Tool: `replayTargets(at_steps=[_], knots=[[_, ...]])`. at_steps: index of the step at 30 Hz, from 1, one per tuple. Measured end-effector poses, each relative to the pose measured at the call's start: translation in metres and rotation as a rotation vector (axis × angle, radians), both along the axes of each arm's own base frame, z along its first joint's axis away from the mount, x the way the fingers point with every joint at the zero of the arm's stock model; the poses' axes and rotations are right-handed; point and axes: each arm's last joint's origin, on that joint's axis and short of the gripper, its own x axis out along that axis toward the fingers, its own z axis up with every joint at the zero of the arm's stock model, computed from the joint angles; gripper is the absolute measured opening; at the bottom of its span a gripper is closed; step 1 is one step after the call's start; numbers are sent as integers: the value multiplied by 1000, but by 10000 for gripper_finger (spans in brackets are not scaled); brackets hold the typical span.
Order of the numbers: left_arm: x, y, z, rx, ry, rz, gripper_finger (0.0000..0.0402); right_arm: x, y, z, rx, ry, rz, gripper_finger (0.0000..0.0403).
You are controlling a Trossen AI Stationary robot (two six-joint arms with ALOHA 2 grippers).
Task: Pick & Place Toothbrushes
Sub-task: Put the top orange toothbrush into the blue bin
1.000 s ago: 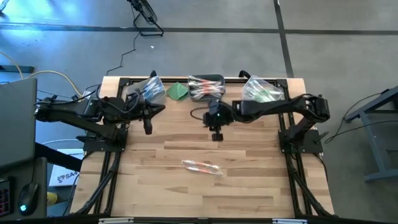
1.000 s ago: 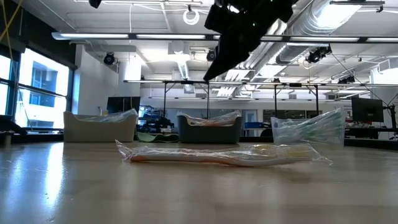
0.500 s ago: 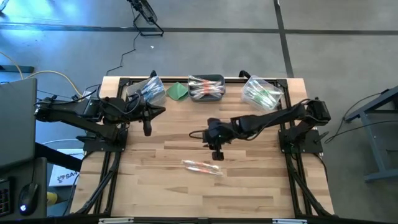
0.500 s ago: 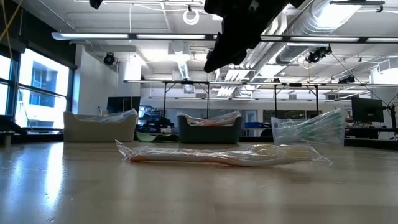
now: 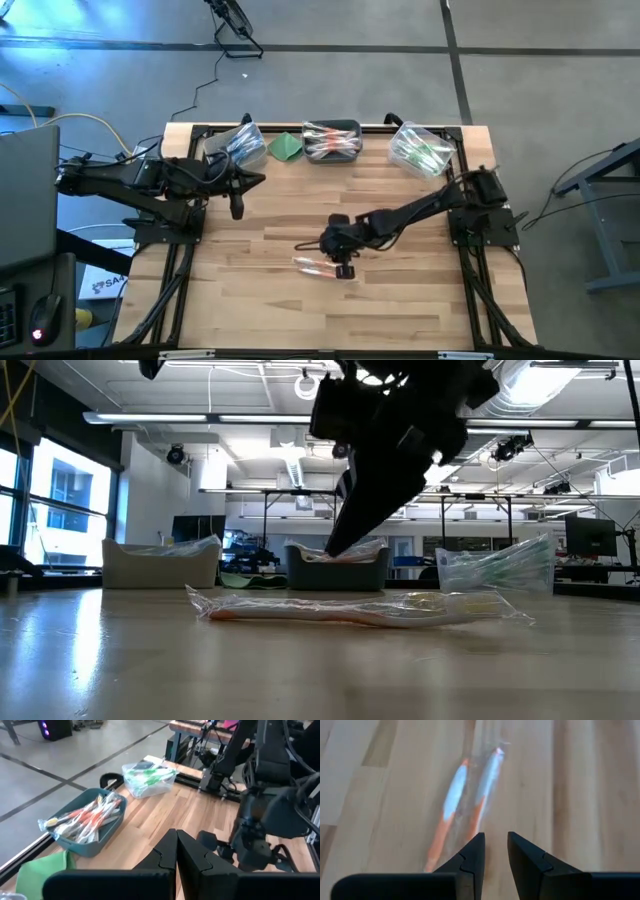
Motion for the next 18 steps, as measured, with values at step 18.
replayTargets(at_steps=[18], knots=[[2,0,-2,-153,-42,45,0,9,33,-43,-96,-16,115,75]])
